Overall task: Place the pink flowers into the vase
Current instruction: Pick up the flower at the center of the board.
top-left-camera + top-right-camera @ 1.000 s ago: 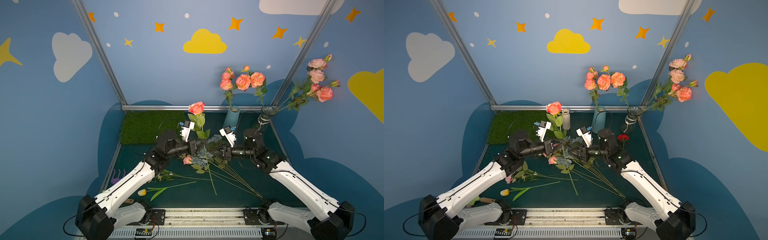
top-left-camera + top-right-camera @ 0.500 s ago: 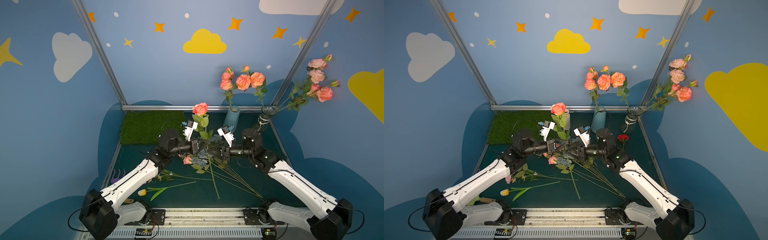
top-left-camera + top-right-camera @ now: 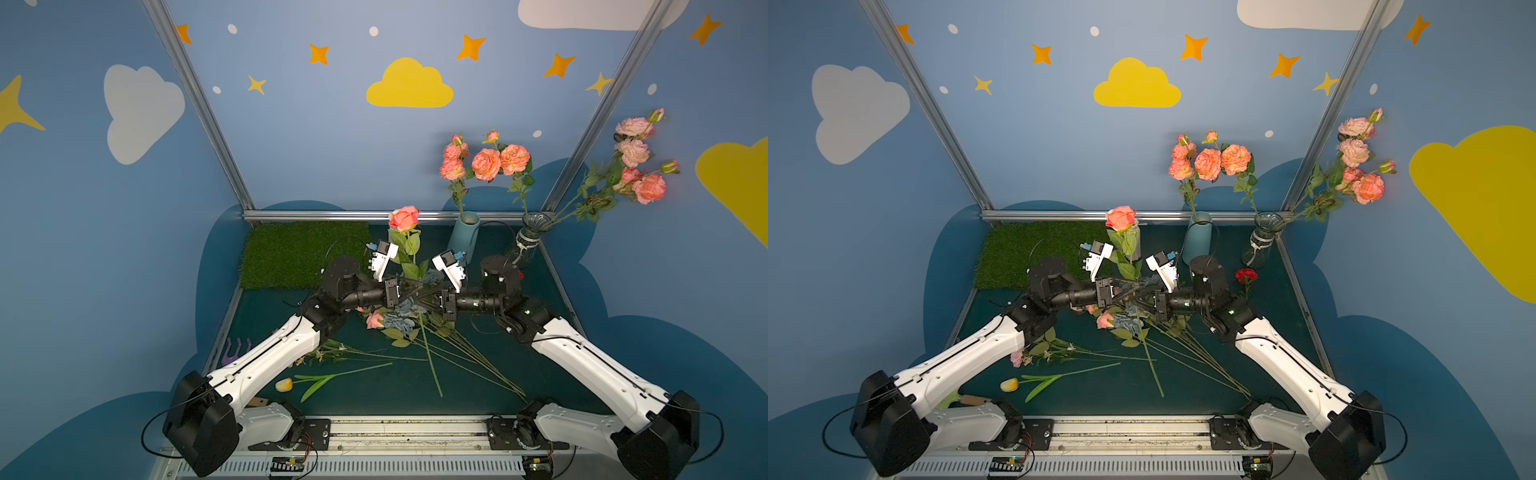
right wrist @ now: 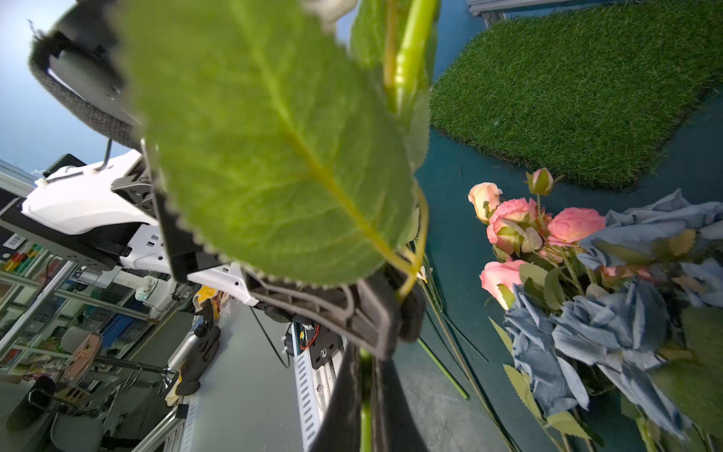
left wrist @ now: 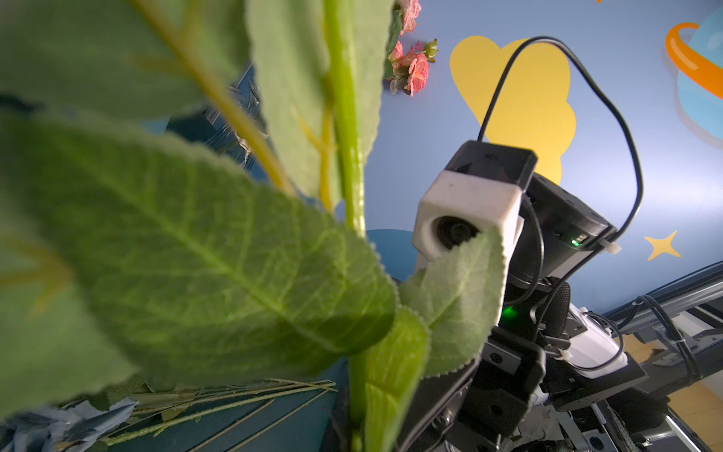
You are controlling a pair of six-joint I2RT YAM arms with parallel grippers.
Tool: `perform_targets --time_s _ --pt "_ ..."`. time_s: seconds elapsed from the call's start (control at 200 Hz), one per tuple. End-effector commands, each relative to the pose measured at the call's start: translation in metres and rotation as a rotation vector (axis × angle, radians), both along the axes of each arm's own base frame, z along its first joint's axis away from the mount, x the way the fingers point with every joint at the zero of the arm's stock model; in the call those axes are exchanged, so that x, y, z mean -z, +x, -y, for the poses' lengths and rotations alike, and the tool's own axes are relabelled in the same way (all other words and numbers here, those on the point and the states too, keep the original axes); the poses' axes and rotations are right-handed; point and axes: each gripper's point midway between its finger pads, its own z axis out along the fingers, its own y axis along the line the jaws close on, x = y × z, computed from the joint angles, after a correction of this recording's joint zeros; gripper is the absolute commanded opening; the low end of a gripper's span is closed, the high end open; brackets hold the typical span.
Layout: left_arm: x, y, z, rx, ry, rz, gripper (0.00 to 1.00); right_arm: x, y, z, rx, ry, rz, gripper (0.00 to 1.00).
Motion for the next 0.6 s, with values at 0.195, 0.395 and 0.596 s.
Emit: perform_targets --time_s 0.195,0.395,0.596 --pt "-0.027 -0.002 -0.018 -0.096 -0.019 0.074 0.77 -0.008 0.033 0.021 0.224 -0.114 0.137 0.0" --pt "-0.014 0.013 -0.07 -0.411 0.075 0.106 0.78 -0.029 0.076 0.06 0.513 -0.258 0.295 0.0" --pt "-0.008 0.011 -0.093 -0.509 0.126 0.137 0.78 -0.071 0.124 0.082 0.743 -0.353 0.435 0.0"
